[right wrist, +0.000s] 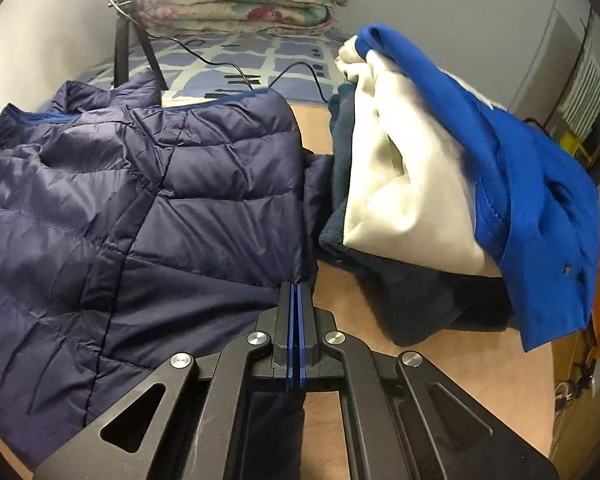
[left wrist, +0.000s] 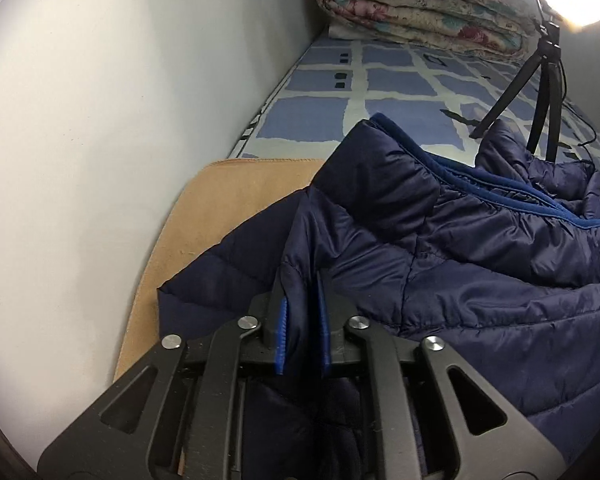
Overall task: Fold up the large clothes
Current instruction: 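Open both grippers to release the hem and lift them away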
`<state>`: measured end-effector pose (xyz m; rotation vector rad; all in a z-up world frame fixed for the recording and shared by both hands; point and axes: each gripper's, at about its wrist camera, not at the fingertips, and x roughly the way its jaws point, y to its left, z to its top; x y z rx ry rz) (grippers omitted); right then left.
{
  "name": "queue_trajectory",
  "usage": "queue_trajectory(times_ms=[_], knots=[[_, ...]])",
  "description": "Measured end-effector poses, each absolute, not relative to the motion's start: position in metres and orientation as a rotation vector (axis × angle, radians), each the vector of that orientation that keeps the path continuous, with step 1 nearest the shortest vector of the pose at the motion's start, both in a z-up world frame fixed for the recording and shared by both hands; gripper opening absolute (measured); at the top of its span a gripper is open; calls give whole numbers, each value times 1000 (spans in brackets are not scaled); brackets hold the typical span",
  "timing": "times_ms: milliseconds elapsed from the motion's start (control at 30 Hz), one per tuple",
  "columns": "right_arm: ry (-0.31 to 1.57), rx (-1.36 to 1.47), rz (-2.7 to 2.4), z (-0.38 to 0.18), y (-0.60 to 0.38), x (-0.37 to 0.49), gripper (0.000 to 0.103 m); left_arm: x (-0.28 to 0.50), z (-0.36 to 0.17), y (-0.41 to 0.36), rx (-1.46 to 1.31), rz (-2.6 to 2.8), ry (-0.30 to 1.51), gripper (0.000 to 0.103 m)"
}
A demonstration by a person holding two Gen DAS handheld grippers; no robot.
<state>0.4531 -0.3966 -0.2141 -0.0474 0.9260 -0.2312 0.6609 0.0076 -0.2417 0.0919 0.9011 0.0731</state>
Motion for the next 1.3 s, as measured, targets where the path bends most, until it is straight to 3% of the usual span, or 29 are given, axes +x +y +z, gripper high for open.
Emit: queue_trajectory(times_ms=[33, 167, 233, 300, 567, 733, 900, 967, 1033, 1100, 1300], knots=[[925, -30, -213, -211, -396, 452, 1, 658, -238, 9, 96, 74, 890, 25], [903, -11, -195, -197, -397, 441, 14, 636, -213, 12, 82, 74, 815, 26], [855, -25, -171, -186, -390, 428, 30, 617, -196, -2, 83, 24, 766, 26], [806, -25, -136, -177, -382, 416, 39, 604, -187, -24, 54, -74, 772, 26], [766, 56, 56, -176, -330, 390, 40, 601, -220, -162, 157, -353, 890, 26], [803, 92, 89, -200, -317, 387, 40, 622, -269, -180, 221, -272, 947, 26], [820, 116, 90, -209, -318, 374, 42, 608, -254, -164, 157, -296, 912, 26], [815, 188, 100, -205, -332, 361, 50, 583, -230, -149, 117, -318, 843, 26], [797, 271, 92, -202, -343, 338, 68, 560, -216, -140, 101, -345, 797, 26], [788, 337, 70, -204, -354, 318, 76, 521, -203, -128, 86, -393, 771, 26], [832, 685, 9, -236, -386, 298, 79, 460, -224, -139, 89, -491, 812, 26]])
